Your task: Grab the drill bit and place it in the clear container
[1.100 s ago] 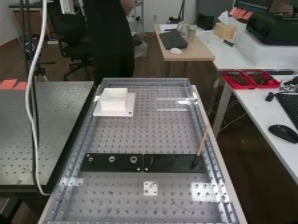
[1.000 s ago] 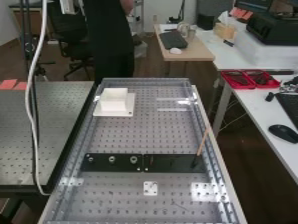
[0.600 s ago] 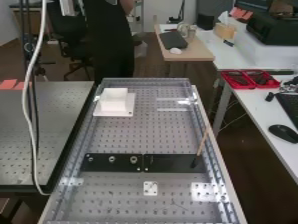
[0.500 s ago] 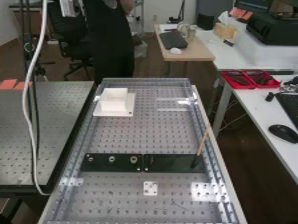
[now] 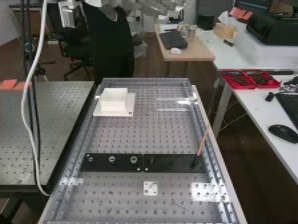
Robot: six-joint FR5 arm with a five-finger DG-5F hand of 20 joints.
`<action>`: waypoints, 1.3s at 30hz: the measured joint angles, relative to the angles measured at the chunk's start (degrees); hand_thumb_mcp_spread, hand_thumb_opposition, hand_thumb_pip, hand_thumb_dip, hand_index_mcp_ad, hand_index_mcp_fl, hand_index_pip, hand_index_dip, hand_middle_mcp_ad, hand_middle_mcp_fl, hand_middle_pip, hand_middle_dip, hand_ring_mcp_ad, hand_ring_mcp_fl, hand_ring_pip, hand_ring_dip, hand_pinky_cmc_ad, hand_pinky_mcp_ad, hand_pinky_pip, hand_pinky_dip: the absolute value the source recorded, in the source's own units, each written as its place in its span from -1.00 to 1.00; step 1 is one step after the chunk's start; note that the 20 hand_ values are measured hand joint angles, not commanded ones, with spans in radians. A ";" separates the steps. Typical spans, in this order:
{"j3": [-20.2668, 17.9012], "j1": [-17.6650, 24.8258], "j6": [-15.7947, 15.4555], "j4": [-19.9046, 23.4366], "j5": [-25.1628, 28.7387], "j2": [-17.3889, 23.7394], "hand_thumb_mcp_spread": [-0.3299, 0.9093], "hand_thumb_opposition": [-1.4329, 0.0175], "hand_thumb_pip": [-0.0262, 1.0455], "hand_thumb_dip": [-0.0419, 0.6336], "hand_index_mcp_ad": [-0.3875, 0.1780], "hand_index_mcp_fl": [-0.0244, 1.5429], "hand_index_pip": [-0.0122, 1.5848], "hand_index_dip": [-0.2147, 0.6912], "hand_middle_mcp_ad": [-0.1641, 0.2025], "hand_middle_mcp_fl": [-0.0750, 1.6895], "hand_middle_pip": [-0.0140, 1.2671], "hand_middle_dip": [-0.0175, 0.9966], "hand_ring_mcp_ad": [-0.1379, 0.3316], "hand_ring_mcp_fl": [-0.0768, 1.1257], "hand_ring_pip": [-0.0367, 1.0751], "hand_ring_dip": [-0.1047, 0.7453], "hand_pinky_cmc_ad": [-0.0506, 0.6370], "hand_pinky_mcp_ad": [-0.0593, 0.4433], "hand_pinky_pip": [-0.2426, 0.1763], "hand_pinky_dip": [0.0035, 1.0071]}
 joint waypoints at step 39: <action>-12.66 -5.10 7.66 20.26 8.45 -14.34 -0.07 -0.03 -0.20 -0.82 0.57 -0.92 -0.84 -0.15 0.46 -0.91 -0.76 -0.84 0.49 -0.85 -0.75 -0.83 -0.13 0.29 -0.36 -0.58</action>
